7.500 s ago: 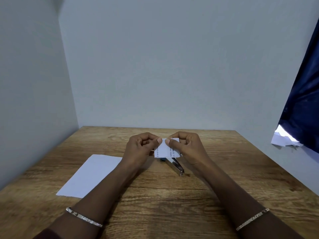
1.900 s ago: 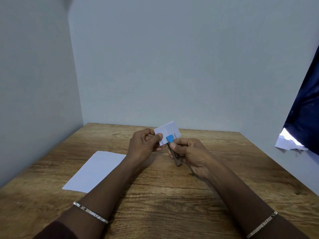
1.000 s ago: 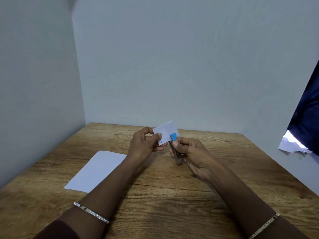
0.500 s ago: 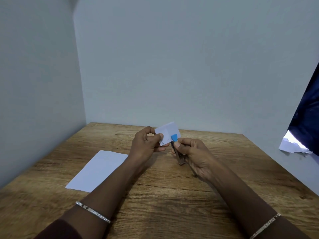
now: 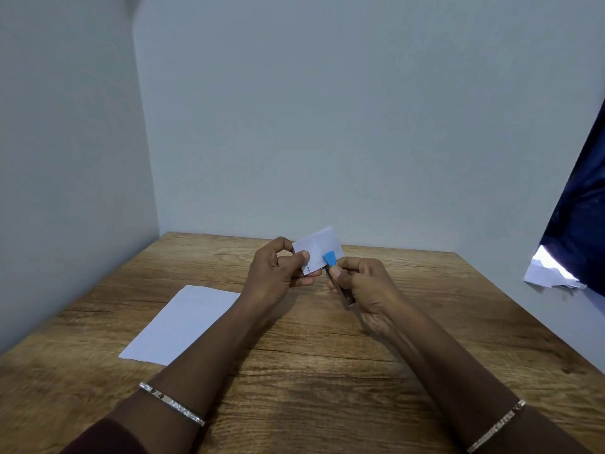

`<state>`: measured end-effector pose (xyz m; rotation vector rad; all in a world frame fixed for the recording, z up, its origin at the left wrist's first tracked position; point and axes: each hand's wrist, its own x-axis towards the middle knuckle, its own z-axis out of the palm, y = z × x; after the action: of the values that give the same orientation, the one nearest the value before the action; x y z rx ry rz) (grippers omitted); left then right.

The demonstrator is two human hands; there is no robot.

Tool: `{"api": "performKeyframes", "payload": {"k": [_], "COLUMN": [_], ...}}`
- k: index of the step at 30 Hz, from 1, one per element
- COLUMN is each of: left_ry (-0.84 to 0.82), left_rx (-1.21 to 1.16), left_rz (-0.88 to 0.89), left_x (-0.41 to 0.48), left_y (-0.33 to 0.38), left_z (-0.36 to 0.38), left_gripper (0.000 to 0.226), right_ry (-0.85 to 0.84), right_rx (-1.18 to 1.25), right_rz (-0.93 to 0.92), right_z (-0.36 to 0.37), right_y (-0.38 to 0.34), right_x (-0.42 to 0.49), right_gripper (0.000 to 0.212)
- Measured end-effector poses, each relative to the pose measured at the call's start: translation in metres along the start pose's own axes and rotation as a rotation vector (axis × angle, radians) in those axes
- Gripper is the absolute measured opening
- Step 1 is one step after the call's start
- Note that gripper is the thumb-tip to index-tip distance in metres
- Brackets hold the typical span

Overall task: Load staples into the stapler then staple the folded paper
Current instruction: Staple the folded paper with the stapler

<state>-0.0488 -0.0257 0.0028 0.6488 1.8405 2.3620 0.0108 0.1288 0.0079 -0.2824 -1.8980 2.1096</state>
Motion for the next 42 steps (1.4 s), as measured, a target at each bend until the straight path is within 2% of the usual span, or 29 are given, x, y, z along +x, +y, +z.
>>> {"api": "performKeyframes", "payload": {"k": [4, 8, 11, 15, 17, 19, 22, 24, 27, 29, 32, 35, 37, 38, 40, 42], "left_ry": [0.009, 0.074, 0.149, 0.166, 0.145, 0.123, 0.095, 0.074, 0.051, 0.019, -0.039, -0.040, -0.008, 0.006, 0.014, 0.008], "left_rx": [0.037, -0.003, 0.005, 0.033, 0.050, 0.052, 0.022, -0.004, -0.080, -0.139, -0.138, 0.058, 0.144, 0.158, 0.174, 0.210], "left_rz": [-0.015, 0.009, 0.023, 0.020, 0.038, 0.044, -0.003, -0.041, -0.084, -0.123, -0.159, -0.106, -0.066, -0.051, 0.003, 0.060], "left_x": [-0.001, -0.001, 0.000, 0.002, 0.002, 0.001, 0.000, 0.000, -0.001, -0.002, -0.002, -0.002, -0.002, -0.003, -0.004, -0.005], "left_y": [-0.002, -0.001, -0.002, -0.003, -0.003, -0.003, -0.004, -0.003, -0.002, -0.001, 0.002, 0.003, 0.004, 0.005, 0.007, 0.008], "left_z": [0.001, -0.001, -0.003, -0.007, -0.006, -0.005, -0.002, 0.000, 0.001, 0.001, 0.002, 0.002, 0.003, 0.003, 0.003, 0.002], "left_gripper": [0.024, 0.021, 0.030, 0.041, 0.035, 0.024, 0.022, 0.025, 0.031, 0.029, 0.029, 0.028, 0.029, 0.030, 0.030, 0.027], "right_ry": [-0.023, -0.085, -0.025, 0.103, 0.195, 0.270, 0.256, 0.223, 0.177, 0.184, 0.209, 0.204, 0.191, 0.186, 0.144, 0.067], "right_rx": [0.010, 0.131, 0.166, 0.228, 0.091, -0.176, -0.595, -0.781, -0.877, -0.875, -0.854, -0.785, -0.729, -0.709, -0.648, -0.528], "right_rz": [0.009, 0.043, 0.092, 0.106, 0.002, -0.202, -0.551, -0.697, -0.783, -0.816, -0.791, -0.704, -0.662, -0.642, -0.589, -0.516], "right_z": [-0.003, 0.003, 0.005, -0.001, -0.007, -0.011, -0.015, -0.012, -0.007, -0.007, -0.009, -0.007, -0.007, -0.007, -0.009, -0.009], "right_y": [0.002, 0.001, 0.000, -0.001, -0.001, 0.000, -0.001, 0.000, 0.002, 0.002, -0.001, -0.004, -0.004, -0.004, -0.004, -0.003], "right_x": [-0.002, -0.002, 0.001, 0.002, 0.002, 0.000, -0.002, -0.004, -0.006, -0.005, -0.004, -0.007, -0.008, -0.007, -0.007, -0.007], "right_gripper": [0.007, 0.015, 0.010, 0.015, 0.025, 0.025, 0.017, 0.016, 0.020, 0.015, 0.016, 0.013, 0.030, 0.031, 0.017, 0.018]}}
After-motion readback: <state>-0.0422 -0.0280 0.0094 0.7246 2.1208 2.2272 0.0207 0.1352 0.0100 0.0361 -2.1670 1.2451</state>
